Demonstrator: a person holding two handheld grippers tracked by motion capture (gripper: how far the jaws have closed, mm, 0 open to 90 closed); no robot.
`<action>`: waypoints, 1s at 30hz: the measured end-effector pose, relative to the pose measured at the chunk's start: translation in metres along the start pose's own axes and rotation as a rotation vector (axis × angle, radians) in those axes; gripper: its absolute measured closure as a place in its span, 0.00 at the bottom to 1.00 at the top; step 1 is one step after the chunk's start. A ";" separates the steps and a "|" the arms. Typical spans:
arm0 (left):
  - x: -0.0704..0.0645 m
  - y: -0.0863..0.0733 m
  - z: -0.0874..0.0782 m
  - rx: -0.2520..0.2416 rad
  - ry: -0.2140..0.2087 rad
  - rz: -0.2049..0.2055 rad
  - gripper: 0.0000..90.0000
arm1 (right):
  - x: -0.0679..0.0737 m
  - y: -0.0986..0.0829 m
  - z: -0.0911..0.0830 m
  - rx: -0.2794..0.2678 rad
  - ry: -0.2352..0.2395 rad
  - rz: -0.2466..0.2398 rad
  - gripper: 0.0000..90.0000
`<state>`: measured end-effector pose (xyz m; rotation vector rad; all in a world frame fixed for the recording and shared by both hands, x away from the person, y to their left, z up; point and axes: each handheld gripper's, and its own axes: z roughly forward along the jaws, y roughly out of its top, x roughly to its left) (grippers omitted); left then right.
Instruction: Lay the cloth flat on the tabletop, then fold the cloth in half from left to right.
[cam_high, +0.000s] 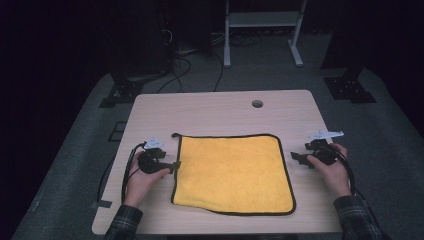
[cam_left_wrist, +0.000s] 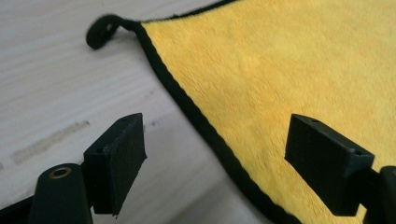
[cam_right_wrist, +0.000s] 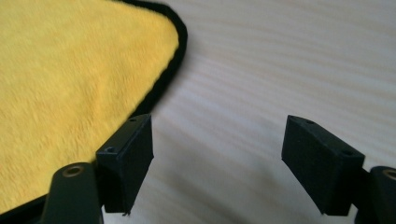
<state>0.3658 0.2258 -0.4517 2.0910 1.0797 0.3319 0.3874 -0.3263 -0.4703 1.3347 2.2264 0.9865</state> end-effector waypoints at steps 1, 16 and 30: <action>-0.001 -0.002 0.000 0.005 0.002 0.006 0.22 | 0.000 -0.003 0.000 0.009 -0.002 -0.006 0.27; -0.017 -0.014 0.010 0.064 -0.021 0.023 0.27 | -0.001 -0.023 -0.001 -0.029 -0.019 -0.022 0.21; -0.026 -0.014 0.019 0.026 0.041 0.057 0.37 | -0.001 -0.022 -0.001 -0.027 -0.022 -0.022 0.20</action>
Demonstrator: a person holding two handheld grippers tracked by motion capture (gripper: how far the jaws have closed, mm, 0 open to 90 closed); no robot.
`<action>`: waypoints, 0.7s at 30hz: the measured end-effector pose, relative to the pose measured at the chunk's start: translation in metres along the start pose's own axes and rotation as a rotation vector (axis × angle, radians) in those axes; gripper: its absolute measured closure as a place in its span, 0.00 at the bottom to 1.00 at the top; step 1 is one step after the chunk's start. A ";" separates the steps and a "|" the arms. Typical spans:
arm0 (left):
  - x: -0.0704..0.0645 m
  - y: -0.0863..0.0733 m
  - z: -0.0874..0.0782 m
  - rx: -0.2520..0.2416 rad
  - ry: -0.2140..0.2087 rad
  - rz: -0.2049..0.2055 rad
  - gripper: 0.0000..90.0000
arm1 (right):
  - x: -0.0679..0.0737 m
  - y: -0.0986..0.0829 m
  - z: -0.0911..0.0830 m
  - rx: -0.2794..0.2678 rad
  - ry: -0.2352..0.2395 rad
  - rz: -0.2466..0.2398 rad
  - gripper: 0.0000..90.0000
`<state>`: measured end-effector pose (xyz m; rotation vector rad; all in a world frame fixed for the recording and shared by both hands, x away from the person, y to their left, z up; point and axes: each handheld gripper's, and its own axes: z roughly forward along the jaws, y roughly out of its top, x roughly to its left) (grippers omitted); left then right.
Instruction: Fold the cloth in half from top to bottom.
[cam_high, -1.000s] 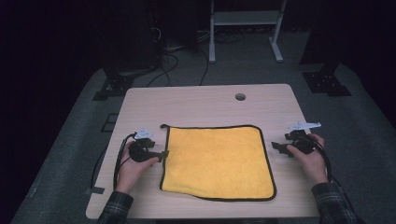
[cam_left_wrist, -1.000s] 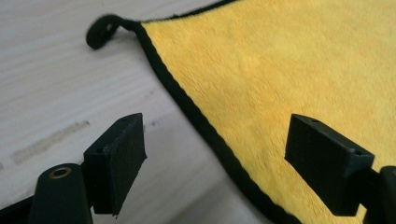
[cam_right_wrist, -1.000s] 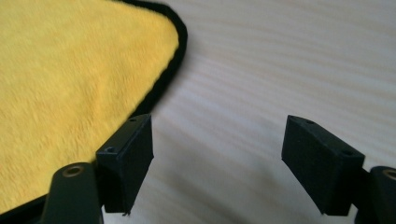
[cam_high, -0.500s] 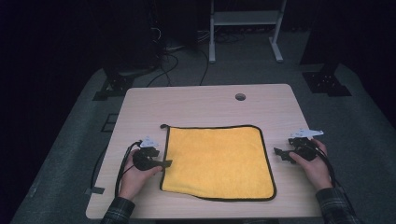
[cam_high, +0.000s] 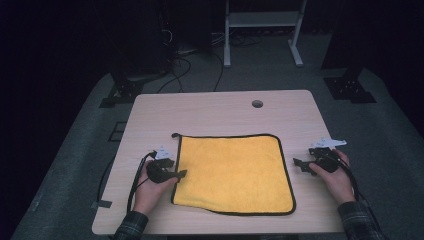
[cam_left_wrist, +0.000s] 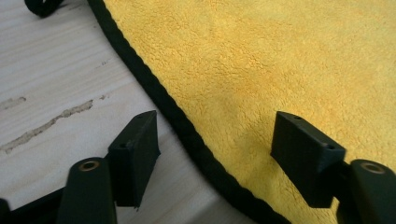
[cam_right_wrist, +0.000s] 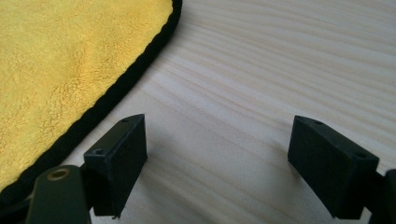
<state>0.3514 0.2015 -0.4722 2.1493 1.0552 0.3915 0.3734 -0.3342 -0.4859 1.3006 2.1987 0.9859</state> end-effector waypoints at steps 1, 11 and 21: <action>-0.001 0.000 0.000 -0.004 0.005 0.006 0.39 | 0.000 0.000 0.000 0.000 -0.001 0.002 0.20; -0.003 -0.002 0.000 -0.041 -0.003 -0.004 0.77 | 0.001 0.001 0.001 0.000 -0.004 0.003 0.20; 0.002 -0.001 0.003 -0.049 -0.086 -0.072 0.92 | 0.001 0.001 0.001 0.001 -0.004 0.004 0.20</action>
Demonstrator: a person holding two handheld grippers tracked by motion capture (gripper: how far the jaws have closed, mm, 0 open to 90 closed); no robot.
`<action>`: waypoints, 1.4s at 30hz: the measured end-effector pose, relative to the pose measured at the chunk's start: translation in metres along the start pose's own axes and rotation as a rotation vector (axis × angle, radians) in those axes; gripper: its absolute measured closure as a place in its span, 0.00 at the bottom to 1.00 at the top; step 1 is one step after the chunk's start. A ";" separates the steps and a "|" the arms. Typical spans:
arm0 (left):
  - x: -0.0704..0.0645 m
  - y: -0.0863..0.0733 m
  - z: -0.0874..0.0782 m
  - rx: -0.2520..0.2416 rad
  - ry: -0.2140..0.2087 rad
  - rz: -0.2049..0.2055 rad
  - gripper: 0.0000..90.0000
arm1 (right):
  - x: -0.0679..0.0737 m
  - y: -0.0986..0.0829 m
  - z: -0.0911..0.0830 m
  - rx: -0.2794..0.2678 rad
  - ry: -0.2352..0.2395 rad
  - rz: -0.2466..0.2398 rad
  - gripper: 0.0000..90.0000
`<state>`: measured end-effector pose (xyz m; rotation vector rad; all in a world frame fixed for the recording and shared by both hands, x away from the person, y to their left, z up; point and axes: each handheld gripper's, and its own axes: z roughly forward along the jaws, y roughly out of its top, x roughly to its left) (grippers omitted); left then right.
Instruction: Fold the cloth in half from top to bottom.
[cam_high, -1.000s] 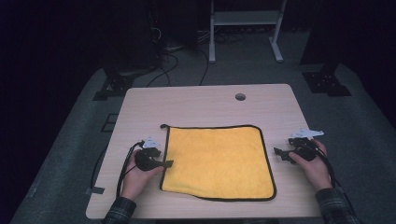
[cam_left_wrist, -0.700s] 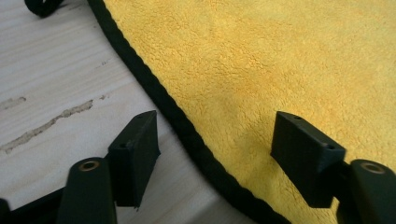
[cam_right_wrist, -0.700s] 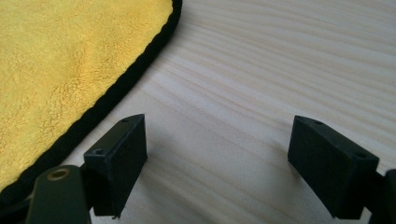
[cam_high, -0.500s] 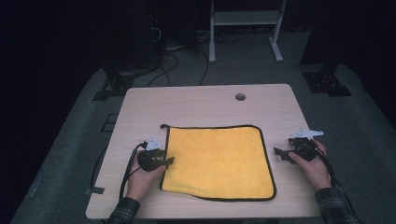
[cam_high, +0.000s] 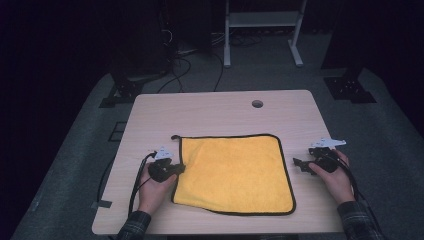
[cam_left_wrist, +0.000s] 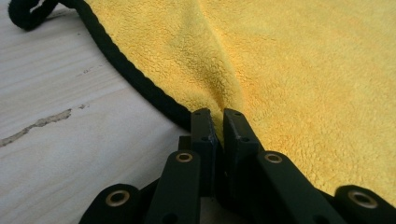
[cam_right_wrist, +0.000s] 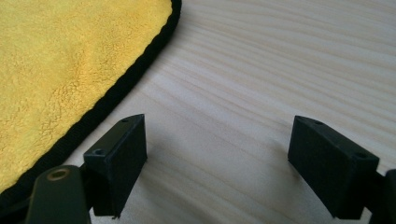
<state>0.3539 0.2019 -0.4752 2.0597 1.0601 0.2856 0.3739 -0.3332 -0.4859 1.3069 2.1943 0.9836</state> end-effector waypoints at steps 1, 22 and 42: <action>0.001 0.000 0.000 -0.005 -0.013 -0.014 0.92 | 0.000 0.000 0.000 0.000 0.000 0.000 0.20; -0.005 0.026 -0.002 -0.155 -0.192 -0.072 0.92 | 0.000 0.000 0.000 -0.001 -0.002 0.002 0.20; -0.030 0.052 0.008 -0.192 -0.288 -0.025 0.92 | 0.000 0.000 0.000 0.001 -0.002 0.003 0.20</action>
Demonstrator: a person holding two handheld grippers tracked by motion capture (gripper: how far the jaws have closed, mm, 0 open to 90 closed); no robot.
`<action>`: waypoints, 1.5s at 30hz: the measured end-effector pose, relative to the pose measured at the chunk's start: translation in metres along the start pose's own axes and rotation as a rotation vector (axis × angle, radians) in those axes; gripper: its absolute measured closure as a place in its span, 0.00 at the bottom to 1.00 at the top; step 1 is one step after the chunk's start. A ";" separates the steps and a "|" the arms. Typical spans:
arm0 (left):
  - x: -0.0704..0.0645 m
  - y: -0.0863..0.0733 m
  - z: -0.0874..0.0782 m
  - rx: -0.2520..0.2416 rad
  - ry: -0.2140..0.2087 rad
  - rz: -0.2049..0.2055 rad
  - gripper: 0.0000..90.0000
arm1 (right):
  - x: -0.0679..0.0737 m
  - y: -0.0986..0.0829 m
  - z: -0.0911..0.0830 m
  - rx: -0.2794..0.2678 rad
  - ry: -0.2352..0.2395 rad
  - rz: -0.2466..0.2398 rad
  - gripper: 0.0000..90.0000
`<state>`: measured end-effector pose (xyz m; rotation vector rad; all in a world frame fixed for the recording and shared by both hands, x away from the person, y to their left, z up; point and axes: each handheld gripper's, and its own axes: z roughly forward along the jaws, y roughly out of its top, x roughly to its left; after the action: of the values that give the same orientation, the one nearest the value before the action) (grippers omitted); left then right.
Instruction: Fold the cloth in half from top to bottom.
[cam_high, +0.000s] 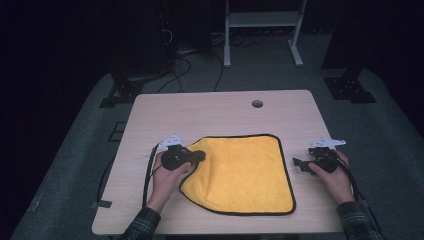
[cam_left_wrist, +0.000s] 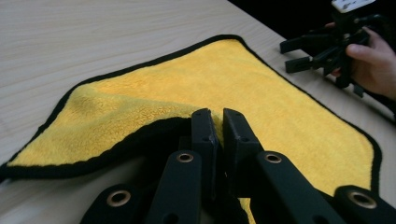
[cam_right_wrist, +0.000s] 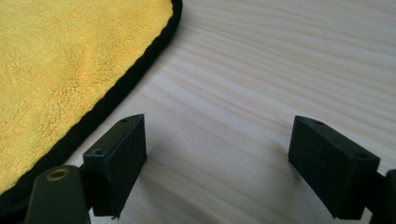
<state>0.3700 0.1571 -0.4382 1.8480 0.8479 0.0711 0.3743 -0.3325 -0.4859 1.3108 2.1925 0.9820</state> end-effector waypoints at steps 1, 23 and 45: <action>-0.001 0.001 0.001 -0.004 -0.006 -0.001 0.92 | 0.000 0.000 0.000 0.000 0.000 0.000 0.20; -0.028 0.025 0.046 -0.004 -0.118 0.032 0.93 | 0.000 0.000 0.000 -0.001 0.000 -0.002 0.20; -0.054 0.044 0.100 0.019 -0.200 0.053 0.93 | 0.000 0.000 0.000 -0.001 0.000 -0.002 0.20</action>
<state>0.3942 0.0376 -0.4284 1.8598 0.6632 -0.0877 0.3747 -0.3323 -0.4860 1.3075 2.1927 0.9819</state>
